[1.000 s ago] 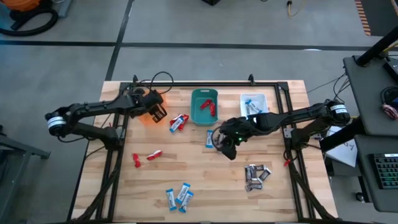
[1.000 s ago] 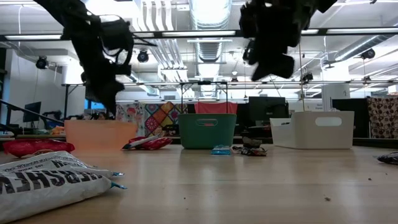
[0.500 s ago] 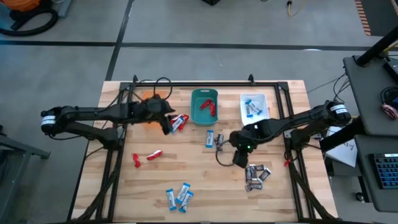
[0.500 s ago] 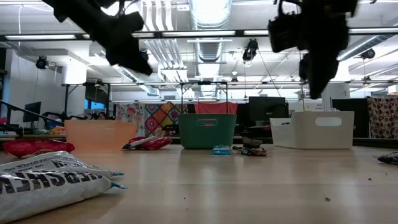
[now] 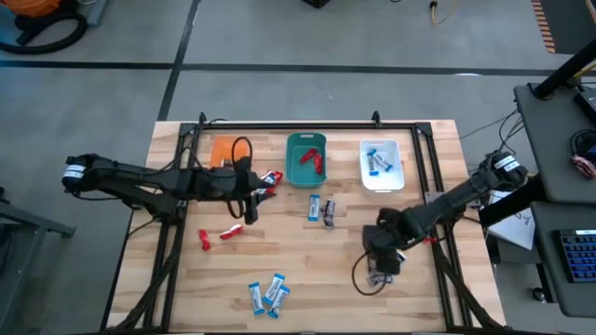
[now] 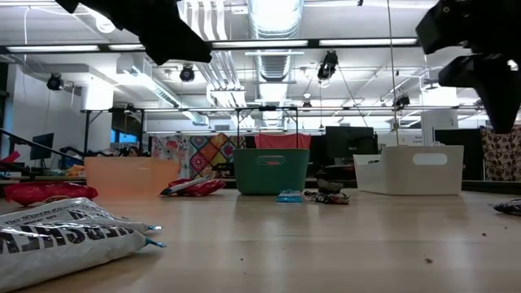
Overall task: Organize candy in baskets
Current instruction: Put the black chocolate bar into the orange bin
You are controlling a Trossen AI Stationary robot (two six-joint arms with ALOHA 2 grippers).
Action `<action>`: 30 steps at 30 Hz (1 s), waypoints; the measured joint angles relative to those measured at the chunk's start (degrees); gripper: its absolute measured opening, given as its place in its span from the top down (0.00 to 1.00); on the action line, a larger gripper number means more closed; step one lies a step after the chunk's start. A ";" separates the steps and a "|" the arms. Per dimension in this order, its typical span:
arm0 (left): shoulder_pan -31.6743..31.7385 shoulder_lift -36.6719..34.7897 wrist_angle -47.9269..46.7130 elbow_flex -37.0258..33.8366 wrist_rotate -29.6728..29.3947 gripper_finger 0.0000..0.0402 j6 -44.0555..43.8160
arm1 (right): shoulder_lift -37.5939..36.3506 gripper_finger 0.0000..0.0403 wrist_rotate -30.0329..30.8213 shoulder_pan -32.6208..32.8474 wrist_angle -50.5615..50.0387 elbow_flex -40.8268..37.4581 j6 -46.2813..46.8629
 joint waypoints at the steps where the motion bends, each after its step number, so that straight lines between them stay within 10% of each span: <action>1: 0.00 0.01 -0.05 0.00 -0.01 0.75 -0.01 | 0.00 0.57 0.06 0.80 0.00 -0.08 1.29; 30: 0.04 2.96 2.48 -0.04 -0.46 0.75 -0.01 | -0.02 0.60 0.56 7.04 18.36 -19.53 11.67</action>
